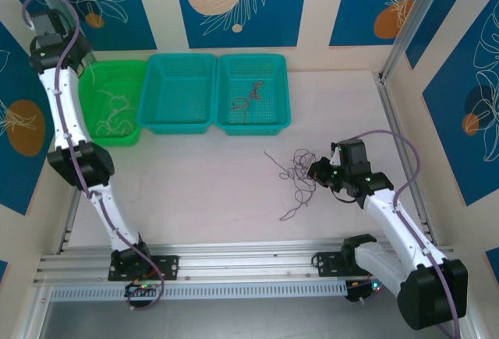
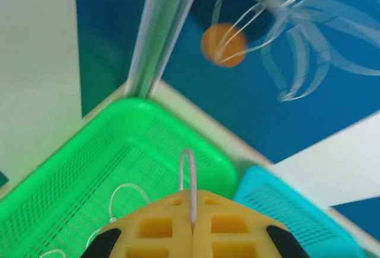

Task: Untangle the cables

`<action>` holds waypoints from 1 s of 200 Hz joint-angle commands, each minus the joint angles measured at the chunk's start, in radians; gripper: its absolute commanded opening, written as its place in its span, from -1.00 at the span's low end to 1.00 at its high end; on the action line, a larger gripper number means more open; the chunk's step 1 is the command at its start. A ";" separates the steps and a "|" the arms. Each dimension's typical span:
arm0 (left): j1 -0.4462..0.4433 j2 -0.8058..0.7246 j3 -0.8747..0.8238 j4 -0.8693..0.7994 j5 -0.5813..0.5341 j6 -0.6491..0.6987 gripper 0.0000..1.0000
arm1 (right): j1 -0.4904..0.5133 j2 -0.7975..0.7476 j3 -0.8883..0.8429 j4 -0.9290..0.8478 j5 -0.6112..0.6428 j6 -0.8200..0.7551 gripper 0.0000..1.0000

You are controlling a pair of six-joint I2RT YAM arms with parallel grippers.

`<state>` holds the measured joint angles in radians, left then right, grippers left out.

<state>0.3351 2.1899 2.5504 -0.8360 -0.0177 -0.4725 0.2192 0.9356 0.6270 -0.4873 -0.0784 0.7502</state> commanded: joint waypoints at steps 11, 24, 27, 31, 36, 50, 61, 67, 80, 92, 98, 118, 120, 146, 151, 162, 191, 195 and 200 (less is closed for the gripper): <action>0.024 0.070 0.027 -0.051 0.121 -0.040 0.04 | 0.041 0.038 0.043 -0.005 0.035 -0.020 -1.00; 0.019 0.071 0.027 -0.071 0.154 -0.042 0.38 | 0.057 0.048 0.042 0.007 0.037 -0.008 -1.00; 0.019 0.069 0.027 -0.077 0.159 -0.043 0.42 | 0.060 0.050 0.042 0.009 0.037 -0.007 -1.00; 0.016 0.065 0.026 -0.082 0.166 -0.043 0.45 | 0.064 0.052 0.042 0.011 0.037 -0.005 -1.00; 0.013 0.055 0.023 -0.089 0.175 -0.041 0.49 | 0.070 0.054 0.043 0.013 0.037 -0.004 -1.00; 0.003 0.009 -0.002 -0.090 0.201 -0.033 0.57 | 0.087 0.052 0.045 0.008 0.044 0.000 -1.00; -0.009 -0.046 -0.051 -0.071 0.212 -0.029 0.63 | 0.101 0.042 0.048 0.002 0.049 0.000 -1.00; -0.018 -0.081 -0.090 -0.056 0.215 -0.029 0.65 | 0.109 0.034 0.050 -0.003 0.054 0.000 -1.00; -0.038 -0.155 -0.185 -0.011 0.227 -0.032 0.67 | 0.122 0.012 0.053 -0.012 0.063 -0.002 -1.00; -0.063 -0.240 -0.289 0.040 0.242 -0.034 0.68 | 0.131 -0.009 0.057 -0.022 0.068 -0.005 -1.00; -0.080 -0.280 -0.341 0.064 0.247 -0.037 0.68 | 0.135 -0.017 0.061 -0.025 0.068 -0.008 -1.00; -0.148 -0.427 -0.533 0.138 0.258 -0.054 0.69 | 0.147 -0.034 0.071 -0.035 0.067 -0.018 -1.00; -0.154 -0.443 -0.556 0.147 0.258 -0.057 0.69 | 0.147 -0.035 0.071 -0.036 0.066 -0.018 -1.00; -0.265 -0.672 -0.860 0.294 0.268 -0.102 0.68 | 0.157 -0.039 0.085 -0.037 0.043 -0.025 -1.00; -0.295 -0.718 -0.924 0.326 0.269 -0.101 0.68 | 0.161 -0.040 0.084 -0.033 0.038 -0.025 -1.00; -0.356 -0.818 -1.051 0.387 0.277 -0.101 0.68 | 0.167 -0.044 0.083 -0.026 0.025 -0.030 -1.00; -0.517 -1.055 -1.392 0.606 0.352 -0.121 0.67 | 0.184 -0.042 0.086 0.006 -0.023 -0.045 -1.00; -0.542 -1.084 -1.433 0.635 0.356 -0.120 0.67 | 0.186 -0.041 0.087 0.009 -0.030 -0.047 -1.00; -0.581 -1.117 -1.480 0.667 0.355 -0.112 0.67 | 0.189 -0.039 0.089 0.014 -0.037 -0.048 -1.00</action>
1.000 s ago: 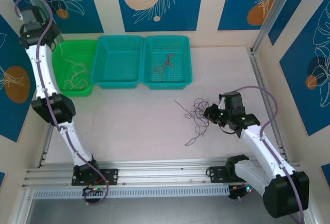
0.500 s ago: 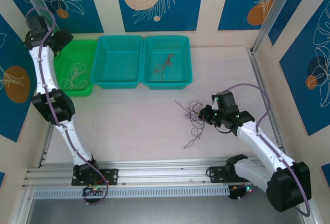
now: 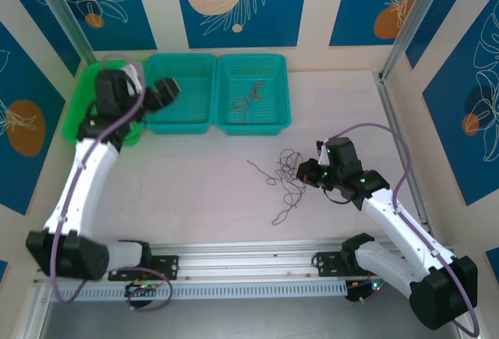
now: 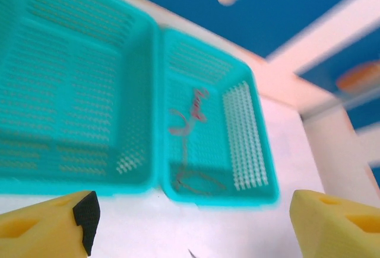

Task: Untangle the cables

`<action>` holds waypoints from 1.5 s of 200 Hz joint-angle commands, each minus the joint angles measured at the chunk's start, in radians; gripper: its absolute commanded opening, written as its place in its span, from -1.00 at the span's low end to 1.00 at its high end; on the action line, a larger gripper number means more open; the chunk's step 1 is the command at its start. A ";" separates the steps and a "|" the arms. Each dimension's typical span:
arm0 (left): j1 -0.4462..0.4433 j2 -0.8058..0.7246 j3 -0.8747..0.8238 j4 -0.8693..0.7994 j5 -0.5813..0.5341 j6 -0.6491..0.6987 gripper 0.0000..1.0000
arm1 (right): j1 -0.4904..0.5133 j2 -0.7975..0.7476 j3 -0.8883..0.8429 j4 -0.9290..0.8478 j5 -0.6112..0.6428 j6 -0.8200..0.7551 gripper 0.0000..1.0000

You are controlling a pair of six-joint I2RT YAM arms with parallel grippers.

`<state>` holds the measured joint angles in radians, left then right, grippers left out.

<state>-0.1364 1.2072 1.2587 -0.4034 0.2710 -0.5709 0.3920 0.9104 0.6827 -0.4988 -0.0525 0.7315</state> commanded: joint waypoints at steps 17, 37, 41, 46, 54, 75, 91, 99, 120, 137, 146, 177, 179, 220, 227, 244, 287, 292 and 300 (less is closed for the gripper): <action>-0.246 -0.221 -0.324 0.332 0.061 0.046 0.67 | 0.025 -0.007 0.042 0.038 -0.083 -0.033 -1.00; -0.424 -0.288 -0.490 0.486 0.044 0.150 0.70 | 0.038 0.005 0.053 0.046 -0.094 -0.033 -1.00; -0.459 -0.295 -0.520 0.514 0.034 0.178 0.71 | 0.041 0.008 0.056 0.047 -0.093 -0.033 -1.00; -0.499 -0.299 -0.556 0.545 0.018 0.218 0.73 | 0.045 0.010 0.059 0.047 -0.093 -0.033 -1.00; -0.560 -0.300 -0.603 0.583 -0.002 0.289 0.74 | 0.053 0.011 0.062 0.048 -0.096 -0.033 -1.00; -0.685 -0.266 -0.707 0.699 0.008 0.520 0.66 | 0.082 0.013 0.069 0.054 -0.108 -0.044 -1.00; -0.748 -0.222 -0.757 0.751 -0.003 0.685 0.67 | 0.109 0.013 0.079 0.058 -0.126 -0.056 -1.00; -0.759 -0.191 -0.780 0.788 -0.003 0.736 0.68 | 0.121 0.015 0.086 0.058 -0.137 -0.061 -1.00; -0.762 -0.083 -0.810 0.867 0.018 0.840 0.71 | 0.151 0.015 0.100 0.073 -0.176 -0.071 -1.00; -0.762 0.015 -0.815 0.933 -0.007 0.879 0.72 | 0.181 0.014 0.112 0.083 -0.197 -0.079 -1.00; -0.761 0.063 -0.818 0.993 -0.018 0.883 0.74 | 0.196 0.016 0.120 0.088 -0.203 -0.082 -1.00; -0.759 0.222 -0.803 1.158 -0.070 0.840 0.75 | 0.228 0.020 0.134 0.114 -0.211 -0.078 -1.00; -0.759 0.231 -0.803 1.168 -0.073 0.835 0.75 | 0.228 0.020 0.135 0.114 -0.210 -0.077 -1.00; -0.759 0.287 -0.819 1.253 -0.161 0.768 -0.21 | 0.222 0.004 0.159 0.050 -0.081 -0.071 -1.00; -0.757 0.274 -0.826 1.249 -0.171 0.764 -0.46 | 0.216 -0.005 0.156 0.027 -0.039 -0.070 -1.00; -0.754 0.223 -0.840 1.192 -0.211 0.763 -1.00 | 0.184 -0.032 0.130 -0.020 0.056 -0.048 -1.00; -0.693 -0.048 -0.952 1.095 -0.351 0.650 -1.00 | -0.024 -0.138 -0.016 -0.073 0.142 -0.011 -1.00; -0.675 -0.093 -0.968 1.081 -0.366 0.623 -1.00 | -0.060 -0.148 -0.038 -0.076 0.136 -0.011 -1.00; -0.645 -0.173 -0.992 1.048 -0.380 0.586 -1.00 | -0.127 -0.157 -0.073 -0.076 0.118 -0.018 -1.00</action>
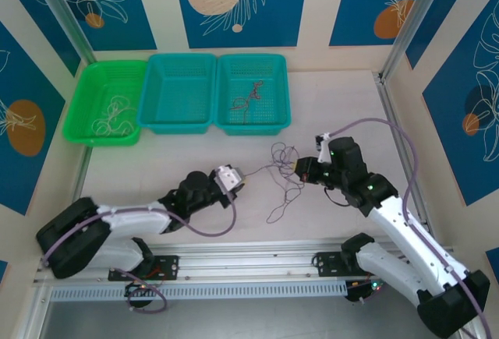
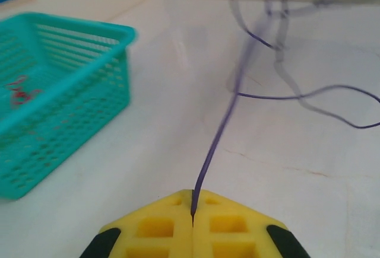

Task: Untangle the cables

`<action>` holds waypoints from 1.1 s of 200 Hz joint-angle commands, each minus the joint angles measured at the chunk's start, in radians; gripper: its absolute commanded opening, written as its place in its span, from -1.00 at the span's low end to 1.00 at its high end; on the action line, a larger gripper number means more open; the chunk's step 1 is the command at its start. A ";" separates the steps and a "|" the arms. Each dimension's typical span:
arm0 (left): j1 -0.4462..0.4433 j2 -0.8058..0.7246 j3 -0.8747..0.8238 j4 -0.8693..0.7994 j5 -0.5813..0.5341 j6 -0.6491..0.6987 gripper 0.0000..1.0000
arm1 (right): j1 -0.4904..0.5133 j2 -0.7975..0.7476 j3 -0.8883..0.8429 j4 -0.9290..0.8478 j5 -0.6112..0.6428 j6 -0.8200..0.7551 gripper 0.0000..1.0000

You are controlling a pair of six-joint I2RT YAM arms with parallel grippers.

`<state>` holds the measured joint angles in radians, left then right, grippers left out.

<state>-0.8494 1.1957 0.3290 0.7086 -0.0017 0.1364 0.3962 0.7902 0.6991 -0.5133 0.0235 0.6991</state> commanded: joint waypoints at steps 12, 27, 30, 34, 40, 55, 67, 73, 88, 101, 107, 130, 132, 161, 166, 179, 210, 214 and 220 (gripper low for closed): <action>0.117 -0.289 -0.089 -0.140 -0.158 -0.170 -1.00 | -0.225 -0.039 -0.130 -0.065 0.005 0.007 -1.00; 0.175 -0.441 -0.083 -0.322 -0.246 -0.225 -1.00 | -0.315 -0.020 -0.167 -0.064 -0.055 -0.010 -1.00; 0.188 -0.471 -0.080 -0.360 -0.252 -0.231 -1.00 | -0.330 -0.015 -0.171 -0.064 -0.063 -0.011 -1.00; 0.204 -0.505 -0.076 -0.407 -0.263 -0.242 -1.00 | -0.346 -0.008 -0.178 -0.064 -0.076 -0.012 -1.00; 0.228 -0.549 -0.068 -0.475 -0.277 -0.259 -1.00 | -0.368 0.001 -0.185 -0.064 -0.091 -0.012 -1.00; 0.285 -0.623 -0.045 -0.622 -0.302 -0.297 -1.00 | -0.403 0.016 -0.198 -0.059 -0.105 0.002 -1.00; 0.321 -0.642 -0.022 -0.719 -0.318 -0.325 -1.00 | -0.419 0.022 -0.202 -0.054 -0.101 0.020 -1.00; 0.332 -0.646 -0.008 -0.766 -0.349 -0.342 -1.00 | -0.422 0.022 -0.200 -0.056 -0.081 0.031 -1.00; 0.361 -0.650 0.016 -0.860 -0.431 -0.388 -1.00 | -0.434 0.015 -0.192 -0.084 0.000 0.072 -1.00; 0.412 -0.647 0.036 -0.905 -0.425 -0.407 -1.00 | -0.471 -0.005 -0.191 -0.111 0.061 0.114 -0.96; 0.444 -0.641 0.050 -0.933 -0.416 -0.428 -1.00 | -0.495 -0.020 -0.193 -0.121 0.077 0.129 -0.95; 0.596 -0.605 0.122 -1.067 -0.383 -0.537 -1.00 | -0.667 -0.106 -0.218 -0.131 0.042 0.179 -0.93; 0.610 -0.603 0.124 -1.074 -0.377 -0.546 -1.00 | -0.683 -0.115 -0.221 -0.131 0.035 0.182 -0.93; 0.713 -0.636 0.116 -1.063 -0.281 -0.604 -1.00 | -0.818 -0.191 -0.252 -0.100 -0.080 0.181 -1.00; 0.713 -0.640 0.115 -1.058 -0.276 -0.610 -1.00 | -0.819 -0.190 -0.252 -0.090 -0.095 0.167 -1.00; 0.715 -0.642 0.122 -1.070 -0.292 -0.624 -1.00 | -0.814 -0.175 -0.238 -0.113 -0.086 0.152 -1.00; 0.714 -0.637 0.153 -1.050 -0.242 -0.606 -1.00 | -0.781 -0.129 -0.228 -0.067 -0.206 0.064 -1.00; 0.714 -0.636 0.157 -1.047 -0.242 -0.604 -1.00 | -0.771 -0.120 -0.228 -0.063 -0.211 0.056 -1.00; 0.715 -0.636 0.160 -1.036 -0.235 -0.598 -1.00 | -0.757 -0.106 -0.228 -0.051 -0.225 0.041 -1.00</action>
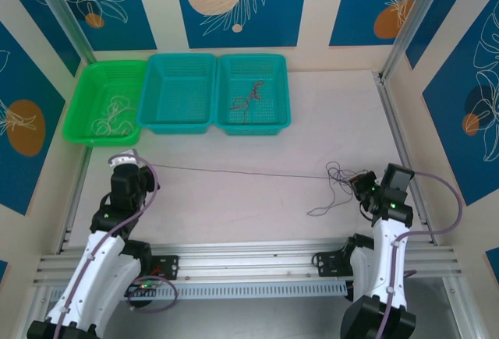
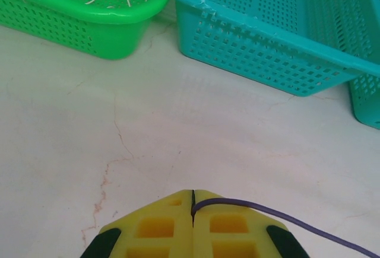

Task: Untangle the cables

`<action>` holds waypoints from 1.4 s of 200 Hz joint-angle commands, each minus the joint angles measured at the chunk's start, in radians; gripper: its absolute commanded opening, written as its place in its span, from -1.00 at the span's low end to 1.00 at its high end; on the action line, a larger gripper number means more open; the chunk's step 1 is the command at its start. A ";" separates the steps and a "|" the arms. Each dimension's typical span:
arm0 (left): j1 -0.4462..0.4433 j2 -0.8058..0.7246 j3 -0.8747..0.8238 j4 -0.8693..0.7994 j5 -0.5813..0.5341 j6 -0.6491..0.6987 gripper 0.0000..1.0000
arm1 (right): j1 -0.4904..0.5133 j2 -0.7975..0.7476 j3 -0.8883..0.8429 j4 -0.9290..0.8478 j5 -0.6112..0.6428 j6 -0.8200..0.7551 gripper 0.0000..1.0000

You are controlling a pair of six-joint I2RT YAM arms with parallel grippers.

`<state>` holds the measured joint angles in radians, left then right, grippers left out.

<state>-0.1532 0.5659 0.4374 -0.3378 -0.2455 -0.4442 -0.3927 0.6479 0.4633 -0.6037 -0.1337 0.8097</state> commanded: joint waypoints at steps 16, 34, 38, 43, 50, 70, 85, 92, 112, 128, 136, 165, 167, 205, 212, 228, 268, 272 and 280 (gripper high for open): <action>0.018 -0.001 0.038 0.066 0.085 -0.004 -1.00 | 0.089 0.079 0.003 0.080 -0.155 -0.086 -1.00; 0.018 0.027 -0.011 0.178 0.244 -0.015 -0.91 | 0.209 0.118 -0.001 0.155 -0.216 -0.084 -1.00; 0.016 0.035 -0.021 0.197 0.268 -0.020 -0.79 | 0.240 0.123 0.006 0.157 -0.196 -0.082 -1.00; 0.015 0.044 -0.030 0.213 0.287 -0.023 -0.60 | 0.282 0.126 0.016 0.156 -0.163 -0.081 -1.00; 0.011 0.046 -0.041 0.222 0.292 -0.024 -0.26 | 0.333 0.128 0.035 0.151 -0.115 -0.080 -1.00; 0.003 -0.024 -0.087 0.278 0.306 0.013 0.23 | 0.408 0.119 0.082 0.143 -0.050 -0.078 -1.00; -0.004 -0.089 -0.133 0.417 0.424 0.050 0.37 | 0.437 0.120 0.120 0.141 -0.070 -0.083 -1.00; -0.014 -0.102 -0.146 0.476 0.471 0.051 0.43 | 0.451 0.123 0.140 0.136 -0.080 -0.085 -1.00; -0.089 -0.069 -0.149 0.591 0.554 0.070 0.49 | 0.505 0.132 0.195 0.125 -0.093 -0.089 -1.00; -0.235 0.002 -0.137 0.658 0.540 0.145 0.50 | 0.553 0.136 0.232 0.125 -0.095 -0.079 -1.00; -0.326 0.053 -0.121 0.683 0.508 0.198 0.51 | 0.577 0.136 0.248 0.128 -0.093 -0.072 -1.00; -0.572 0.306 -0.062 0.835 0.441 0.332 0.51 | 0.663 0.139 0.316 0.120 -0.084 -0.067 -1.00; -0.580 0.325 -0.056 0.848 0.440 0.339 0.51 | 0.667 0.140 0.322 0.118 -0.082 -0.067 -1.00; -0.702 0.707 0.089 0.982 0.446 0.432 0.52 | 0.773 0.144 0.401 0.095 -0.056 -0.065 -1.00; -0.717 0.775 0.116 1.015 0.458 0.439 0.52 | 0.793 0.144 0.412 0.092 -0.049 -0.063 -1.00; -0.736 0.915 0.164 1.094 0.427 0.430 0.52 | 0.827 0.150 0.437 0.083 -0.040 -0.067 -1.00; -0.738 1.116 0.230 1.210 0.271 0.391 0.15 | 0.862 0.157 0.483 0.059 -0.023 -0.070 -1.00; -0.738 1.121 0.228 1.218 0.251 0.386 0.00 | 0.862 0.157 0.484 0.052 -0.012 -0.069 -1.00; -0.735 1.122 0.219 1.235 0.223 0.374 -0.44 | 0.861 0.156 0.491 0.032 0.022 -0.069 -1.00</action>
<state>-0.8867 1.6684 0.6376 0.7650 0.1059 -0.0505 0.4633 0.8043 0.9115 -0.5186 -0.1726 0.7425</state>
